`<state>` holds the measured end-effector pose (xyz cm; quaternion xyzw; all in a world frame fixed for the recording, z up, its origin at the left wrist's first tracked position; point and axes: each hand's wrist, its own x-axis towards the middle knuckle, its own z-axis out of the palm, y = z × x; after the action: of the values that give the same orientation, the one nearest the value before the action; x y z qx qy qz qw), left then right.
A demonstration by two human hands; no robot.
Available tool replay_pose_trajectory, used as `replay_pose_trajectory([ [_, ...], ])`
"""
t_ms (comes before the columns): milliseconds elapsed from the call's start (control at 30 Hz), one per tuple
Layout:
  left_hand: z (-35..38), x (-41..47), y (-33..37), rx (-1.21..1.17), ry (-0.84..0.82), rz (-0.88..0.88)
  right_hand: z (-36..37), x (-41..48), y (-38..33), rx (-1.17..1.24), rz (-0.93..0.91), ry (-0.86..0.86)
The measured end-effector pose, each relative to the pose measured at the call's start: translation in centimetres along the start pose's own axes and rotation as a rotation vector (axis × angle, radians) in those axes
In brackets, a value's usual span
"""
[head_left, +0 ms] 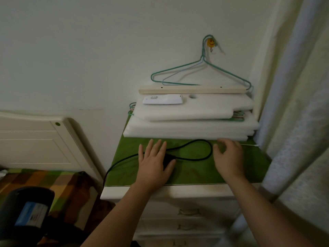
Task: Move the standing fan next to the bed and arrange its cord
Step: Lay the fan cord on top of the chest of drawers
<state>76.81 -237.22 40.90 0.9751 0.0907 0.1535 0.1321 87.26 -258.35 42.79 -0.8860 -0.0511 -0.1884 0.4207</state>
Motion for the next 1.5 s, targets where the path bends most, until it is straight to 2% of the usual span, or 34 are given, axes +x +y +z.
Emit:
replay_pose_trajectory([
  [67,0.3,-0.2,0.3,-0.005,0.033,-0.003,0.4,-1.1,-0.5,-0.044,-0.131,-0.043],
  [133,0.7,-0.1,0.3,0.001,0.032,-0.019,1.0,-2.0,-0.7,-0.126,-0.204,-0.179],
  [233,1.2,0.1,0.1,-0.002,-0.016,-0.051,2.2,-2.5,-0.6,-0.306,-0.223,-0.400],
  [367,1.9,0.4,-0.1,-0.023,-0.045,-0.076,3.3,-2.3,-0.4,-0.506,-0.200,-0.501],
  [533,2.1,0.4,-0.3,-0.033,-0.035,-0.076,3.4,-2.4,-0.5,-0.511,-0.185,-0.476],
  [767,1.7,-0.2,0.1,-0.010,0.051,0.001,2.8,-2.6,-0.7,-0.362,-0.148,-0.377],
  [1000,1.8,-0.1,-0.1,-0.003,-0.044,-0.006,3.0,-2.7,-0.7,-0.435,-0.139,-0.363],
  [1233,1.5,0.1,0.1,-0.061,-0.059,-0.018,2.7,-3.8,-1.2,-0.463,-0.146,-0.306],
  [1500,1.6,0.2,0.1,-0.037,-0.055,-0.002,1.8,-9.9,-1.9,-0.591,-0.156,-0.243],
])
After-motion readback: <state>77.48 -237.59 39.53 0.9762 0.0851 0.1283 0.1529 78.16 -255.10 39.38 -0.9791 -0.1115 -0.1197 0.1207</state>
